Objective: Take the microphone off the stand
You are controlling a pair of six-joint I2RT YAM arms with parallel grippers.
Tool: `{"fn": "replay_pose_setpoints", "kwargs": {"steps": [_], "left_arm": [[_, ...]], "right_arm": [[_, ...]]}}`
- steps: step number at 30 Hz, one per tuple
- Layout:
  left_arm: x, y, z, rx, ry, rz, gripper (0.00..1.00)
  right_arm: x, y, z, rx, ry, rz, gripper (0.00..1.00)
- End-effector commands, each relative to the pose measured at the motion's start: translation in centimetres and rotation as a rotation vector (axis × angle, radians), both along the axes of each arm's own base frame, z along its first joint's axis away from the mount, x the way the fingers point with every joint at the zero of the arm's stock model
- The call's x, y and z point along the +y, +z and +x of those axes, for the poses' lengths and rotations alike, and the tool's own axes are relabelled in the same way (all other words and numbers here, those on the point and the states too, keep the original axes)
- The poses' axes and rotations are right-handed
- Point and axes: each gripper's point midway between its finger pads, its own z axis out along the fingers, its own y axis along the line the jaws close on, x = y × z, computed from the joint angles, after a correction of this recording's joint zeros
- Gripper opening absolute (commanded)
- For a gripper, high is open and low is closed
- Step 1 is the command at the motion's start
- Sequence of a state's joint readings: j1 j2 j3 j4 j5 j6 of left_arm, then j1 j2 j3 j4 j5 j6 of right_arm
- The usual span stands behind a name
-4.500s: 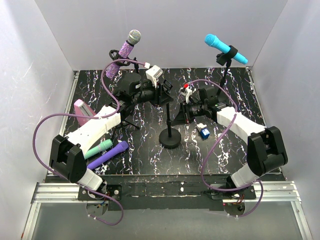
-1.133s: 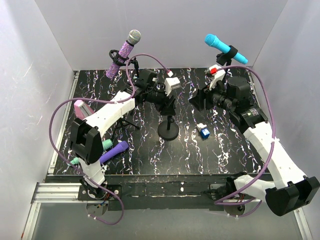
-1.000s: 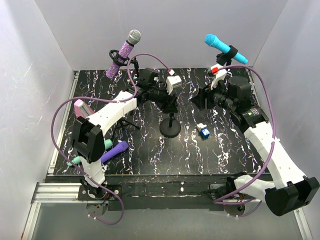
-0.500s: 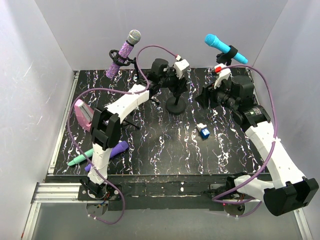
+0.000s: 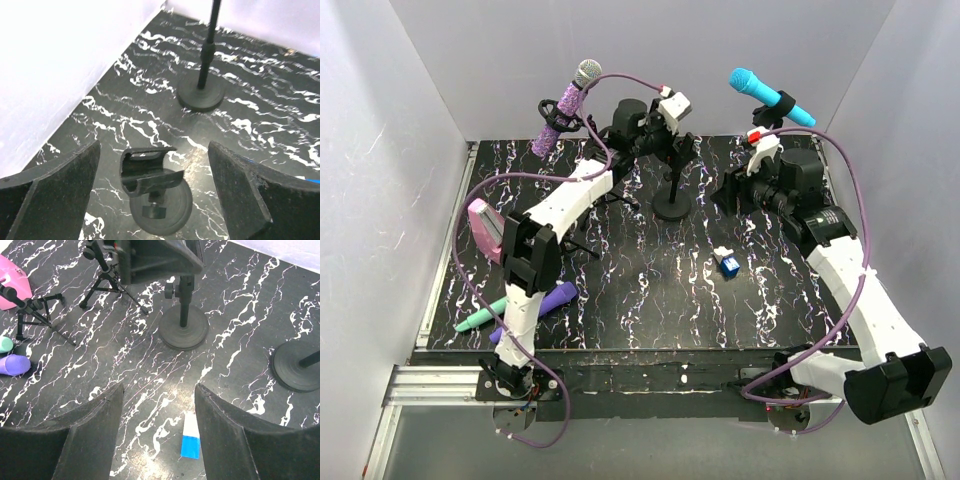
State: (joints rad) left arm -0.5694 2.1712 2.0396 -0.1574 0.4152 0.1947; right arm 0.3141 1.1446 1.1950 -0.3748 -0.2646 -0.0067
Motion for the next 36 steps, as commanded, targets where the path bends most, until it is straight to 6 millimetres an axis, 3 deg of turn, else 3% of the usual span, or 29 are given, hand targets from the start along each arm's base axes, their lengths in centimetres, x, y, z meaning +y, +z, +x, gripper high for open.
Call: {"fn": "replay_pose_setpoints", "kwargs": {"steps": [1,5,7,9,16,19,21,31,36], "left_arm": [[0.6,13.8,-5.0,-0.202,-0.097,-0.149,0.90],[3.0,19.4,-8.9,-0.249,-0.111,-0.172,0.94],[5.7,22.7,-10.9,-0.300,-0.048,-0.158,0.98],[8.5,23.9,-11.5,-0.346,0.048,-0.096,0.98],[18.8,24.2,-11.6,-0.383,0.376,0.143,0.98],[21.4,23.3,-11.0,-0.370,0.439,0.189,0.98],[22.1,22.9,-10.2,-0.358,0.460,0.200,0.98],[21.9,18.9,-3.6,-0.219,0.403,0.186,0.97],[22.1,17.4,-2.1,-0.171,0.405,0.187,0.84]], "right_arm": [[0.4,2.5,0.7,-0.062,0.014,0.026,0.65],[0.5,2.5,0.8,-0.057,0.018,0.026,0.65],[0.4,2.7,0.8,-0.060,0.018,0.028,0.65],[0.5,2.6,0.7,-0.059,0.024,0.030,0.65],[0.4,1.6,0.4,-0.040,0.025,0.025,0.65],[0.7,1.6,0.3,-0.021,0.026,0.043,0.65],[0.9,1.7,0.4,-0.011,0.028,0.057,0.65],[1.2,2.5,-0.4,-0.017,0.054,0.079,0.65],[0.8,2.0,-1.0,-0.017,0.044,0.075,0.65]]}}
